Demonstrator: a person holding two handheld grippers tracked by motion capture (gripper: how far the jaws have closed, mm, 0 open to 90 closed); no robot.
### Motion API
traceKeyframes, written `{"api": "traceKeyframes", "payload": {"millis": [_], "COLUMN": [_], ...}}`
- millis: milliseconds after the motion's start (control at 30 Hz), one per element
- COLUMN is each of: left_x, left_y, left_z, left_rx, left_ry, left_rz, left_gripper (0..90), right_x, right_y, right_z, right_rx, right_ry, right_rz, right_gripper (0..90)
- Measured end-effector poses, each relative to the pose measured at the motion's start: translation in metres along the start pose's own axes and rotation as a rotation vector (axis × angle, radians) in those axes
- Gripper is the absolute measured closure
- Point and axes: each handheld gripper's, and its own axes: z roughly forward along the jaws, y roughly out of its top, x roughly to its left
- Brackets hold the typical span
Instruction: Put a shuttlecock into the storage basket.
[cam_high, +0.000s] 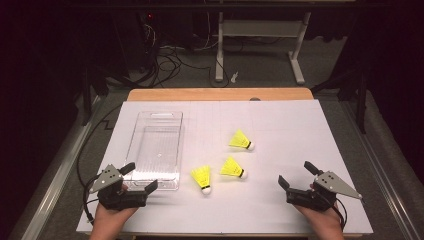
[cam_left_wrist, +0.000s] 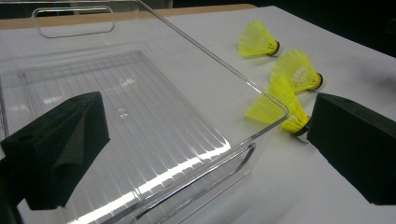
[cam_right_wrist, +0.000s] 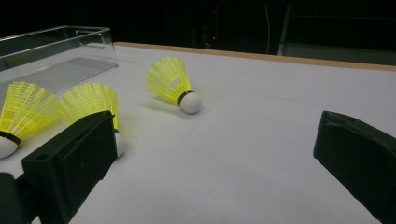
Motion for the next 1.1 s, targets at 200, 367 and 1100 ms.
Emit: {"api": "traceKeyframes", "payload": {"millis": [200,367,1100], "left_x": [-0.0005,-0.0004,0.0008], "left_y": [0.0001,0.0003,0.0032], "left_z": [-0.0006,-0.0008,-0.0069], "left_rx": [-0.002,-0.006,-0.016], "left_ry": [0.001,0.000,0.017], "left_rz": [0.002,-0.002,0.003], "left_gripper": [0.3,0.3,0.3], "right_x": [-0.0001,0.0004,-0.0003], "right_y": [0.0002,0.0006,0.0017], "right_z": [-0.0008,-0.0010,-0.0016], "right_rx": [-0.002,-0.003,-0.008], "right_ry": [0.001,0.002,-0.001], "right_rz": [-0.006,-0.007,-0.002], "right_gripper": [0.2,0.2,0.1]}}
